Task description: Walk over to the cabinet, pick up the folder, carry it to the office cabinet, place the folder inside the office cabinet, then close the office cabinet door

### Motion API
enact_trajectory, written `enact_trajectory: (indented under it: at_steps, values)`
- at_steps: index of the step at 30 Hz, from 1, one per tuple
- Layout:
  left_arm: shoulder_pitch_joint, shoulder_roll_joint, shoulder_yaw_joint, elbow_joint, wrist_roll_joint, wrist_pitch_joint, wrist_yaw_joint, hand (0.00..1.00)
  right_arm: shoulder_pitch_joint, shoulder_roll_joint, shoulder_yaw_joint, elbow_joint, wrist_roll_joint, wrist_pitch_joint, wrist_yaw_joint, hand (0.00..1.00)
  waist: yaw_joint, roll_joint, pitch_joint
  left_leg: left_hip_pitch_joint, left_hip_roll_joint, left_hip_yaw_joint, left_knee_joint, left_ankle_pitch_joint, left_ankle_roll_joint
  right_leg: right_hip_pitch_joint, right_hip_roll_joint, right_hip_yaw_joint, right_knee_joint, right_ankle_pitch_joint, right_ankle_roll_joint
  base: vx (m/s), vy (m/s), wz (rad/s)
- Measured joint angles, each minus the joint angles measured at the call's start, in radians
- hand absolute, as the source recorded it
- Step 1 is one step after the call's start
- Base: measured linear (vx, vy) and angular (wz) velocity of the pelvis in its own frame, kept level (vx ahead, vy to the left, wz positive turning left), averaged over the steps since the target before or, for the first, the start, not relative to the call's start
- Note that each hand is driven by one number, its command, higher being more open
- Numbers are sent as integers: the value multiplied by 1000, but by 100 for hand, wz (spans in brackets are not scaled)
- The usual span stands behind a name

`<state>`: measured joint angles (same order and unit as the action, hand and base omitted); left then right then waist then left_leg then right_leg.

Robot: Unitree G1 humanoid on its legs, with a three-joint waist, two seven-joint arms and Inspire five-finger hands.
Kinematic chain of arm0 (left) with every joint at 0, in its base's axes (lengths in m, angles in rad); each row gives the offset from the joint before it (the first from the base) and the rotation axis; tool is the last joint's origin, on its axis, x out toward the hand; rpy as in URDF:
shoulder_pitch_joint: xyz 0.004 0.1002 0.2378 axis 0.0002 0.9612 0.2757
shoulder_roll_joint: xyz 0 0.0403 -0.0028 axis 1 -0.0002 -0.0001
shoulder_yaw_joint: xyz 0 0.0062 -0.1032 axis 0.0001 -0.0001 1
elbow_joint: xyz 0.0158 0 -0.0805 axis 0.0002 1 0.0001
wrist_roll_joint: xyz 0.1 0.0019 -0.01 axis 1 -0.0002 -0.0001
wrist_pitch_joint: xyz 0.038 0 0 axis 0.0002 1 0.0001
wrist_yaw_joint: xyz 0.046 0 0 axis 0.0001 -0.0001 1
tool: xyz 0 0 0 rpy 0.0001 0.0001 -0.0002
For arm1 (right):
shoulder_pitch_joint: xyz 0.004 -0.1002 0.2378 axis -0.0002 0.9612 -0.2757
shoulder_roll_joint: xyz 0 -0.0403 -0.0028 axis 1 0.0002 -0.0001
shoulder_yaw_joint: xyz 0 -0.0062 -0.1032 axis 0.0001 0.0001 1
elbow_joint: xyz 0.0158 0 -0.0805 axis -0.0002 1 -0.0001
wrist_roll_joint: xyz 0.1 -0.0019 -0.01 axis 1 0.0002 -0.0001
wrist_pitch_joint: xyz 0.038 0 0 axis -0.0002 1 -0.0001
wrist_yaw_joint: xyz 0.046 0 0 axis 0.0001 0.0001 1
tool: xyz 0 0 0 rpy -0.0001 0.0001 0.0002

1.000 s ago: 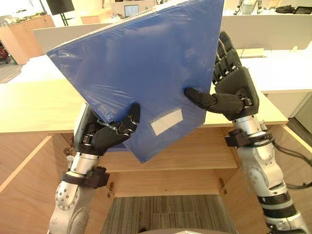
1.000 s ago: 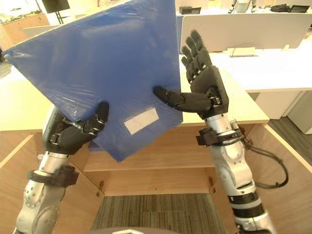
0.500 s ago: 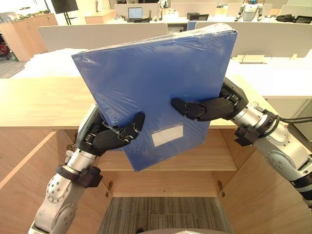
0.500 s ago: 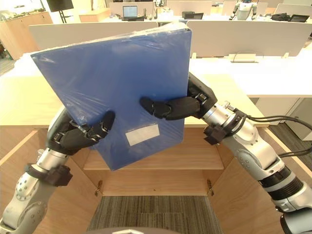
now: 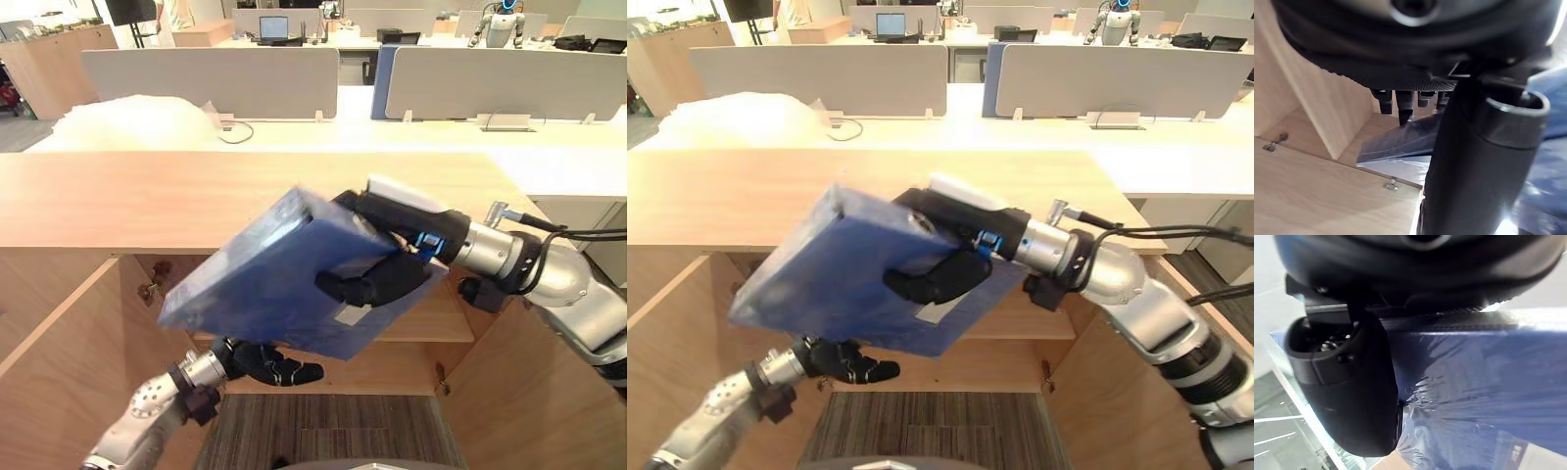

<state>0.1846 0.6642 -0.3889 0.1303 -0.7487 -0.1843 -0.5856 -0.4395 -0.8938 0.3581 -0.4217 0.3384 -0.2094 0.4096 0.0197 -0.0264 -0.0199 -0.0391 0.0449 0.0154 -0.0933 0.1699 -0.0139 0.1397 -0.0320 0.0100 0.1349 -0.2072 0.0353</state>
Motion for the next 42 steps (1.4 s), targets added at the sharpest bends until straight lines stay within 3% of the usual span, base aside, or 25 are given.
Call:
enact_trajectory:
  at_steps: [3,6,8,12,18,23,25,27,30,31,32,36,37,39,42]
  values:
    - [-9,-62,-67,256,187,34,-5,100,7,147,0,-4,-55,-63,-31,0,-5,4,0,-6,5,3,0,-6,-8,-9,-1,5,1,0,0,-58,-13,-3]
    - [-5,-149,-75,514,405,60,23,100,58,202,33,-15,-111,-116,-72,0,-5,-2,1,-17,15,9,0,-5,-8,-21,3,13,-6,4,-7,-40,-21,-7]
    - [1,-186,-64,631,509,69,54,100,97,214,102,16,-166,-119,-75,0,-4,-10,3,-16,19,12,0,-2,-7,-21,7,16,-8,6,-10,-28,-40,-7]
    - [-32,-280,63,733,659,36,120,100,159,217,265,223,-316,-78,-67,0,10,-10,8,-16,27,13,0,6,-8,-21,17,18,-10,14,-18,-48,-34,-2]
    - [-43,-387,295,878,801,36,270,100,198,226,384,560,-479,-30,-66,0,4,11,36,-13,31,20,0,3,-16,-19,21,25,-18,18,-18,-41,-23,-4]
    - [-43,-412,403,887,880,42,382,100,204,305,379,795,-580,4,-89,0,5,31,76,-14,31,21,5,2,-17,-18,20,26,-22,17,-17,0,0,0]
    - [-46,-419,429,895,901,43,413,100,230,368,317,879,-581,19,-114,0,6,38,83,-15,29,20,5,0,-17,-16,20,25,-27,17,-17,15,-13,1]
    - [-46,-434,455,896,917,46,441,100,263,499,137,1009,-571,36,-156,0,6,50,92,-15,26,19,5,-4,-17,-13,18,23,-30,16,-15,40,-31,2]
    - [-53,-458,455,894,919,56,472,100,261,647,-104,1152,-412,86,-290,0,8,70,104,-16,19,15,5,-7,-14,-11,12,18,-30,13,-10,31,-25,7]
    - [-53,-467,456,893,917,58,486,100,248,681,-190,1192,-287,101,-363,0,13,77,109,-16,13,10,5,-8,-13,-8,7,14,-30,10,-5,23,-13,11]
    - [-53,-469,456,892,916,58,492,100,237,690,-220,1212,-243,104,-386,0,14,78,112,-16,11,7,5,-9,-12,-6,5,12,-30,9,-4,23,-12,15]
    - [-56,-479,463,832,876,63,521,100,98,722,-368,1331,193,109,-500,0,32,81,185,-65,2,2,79,-39,3,-22,-3,7,-19,8,-1,-34,1,4]
    - [-57,-492,491,802,845,64,531,100,47,735,-420,1333,345,100,-526,0,43,90,214,-131,11,5,171,-78,6,-58,1,15,4,10,2,-88,28,-16]
    - [-58,-518,524,779,806,65,544,100,-5,744,-453,1330,511,77,-537,0,70,105,243,-186,34,25,261,-122,12,-94,9,35,34,10,3,-72,47,-35]
    - [-58,-539,533,736,756,64,554,100,-128,774,-454,1316,670,63,-540,0,113,137,264,-287,94,86,392,-186,21,-206,39,94,94,14,13,-100,52,-80]
